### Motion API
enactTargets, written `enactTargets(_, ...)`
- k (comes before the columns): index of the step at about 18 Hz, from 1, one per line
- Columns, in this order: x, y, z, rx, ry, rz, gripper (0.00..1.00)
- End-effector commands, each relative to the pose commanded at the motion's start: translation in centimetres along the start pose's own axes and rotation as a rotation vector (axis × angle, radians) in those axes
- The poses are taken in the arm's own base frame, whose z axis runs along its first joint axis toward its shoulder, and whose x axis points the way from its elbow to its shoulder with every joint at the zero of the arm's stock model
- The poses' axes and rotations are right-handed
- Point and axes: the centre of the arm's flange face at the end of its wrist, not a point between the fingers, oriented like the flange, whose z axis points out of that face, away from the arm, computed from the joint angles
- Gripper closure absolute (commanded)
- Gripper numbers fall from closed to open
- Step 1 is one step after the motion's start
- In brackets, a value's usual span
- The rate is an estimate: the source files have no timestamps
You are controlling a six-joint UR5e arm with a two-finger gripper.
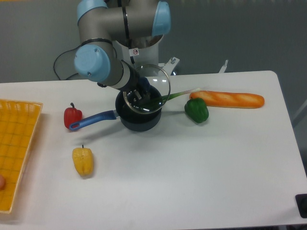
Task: Close the pot lid
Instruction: 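Carry the glass lid over the dark blue pot and tilt it down, then lower the glass lid onto the pot rim and level it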
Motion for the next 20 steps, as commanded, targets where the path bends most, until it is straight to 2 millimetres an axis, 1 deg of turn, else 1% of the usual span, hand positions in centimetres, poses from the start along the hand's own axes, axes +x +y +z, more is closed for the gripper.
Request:
enactTargets(4, 0.2, -0.5, 0.7, 0.027, 0.015, -0.004, 0.61)
enactTargets(6, 0.2, -0.6, 0.9, 0.027, 0.015, -0.002, 0.61)
enactTargets(11, 0.5, -0.8, 1.9, 0.017, 0.030, 0.003, 0.61)
enactTargets(14, 0.3, -0.9, 2.4, 0.028, 0.008, -0.009, 0.61)
enactTargets(20, 0.3, -0.9, 2.5, 0.032, 0.000, -0.012, 0.61)
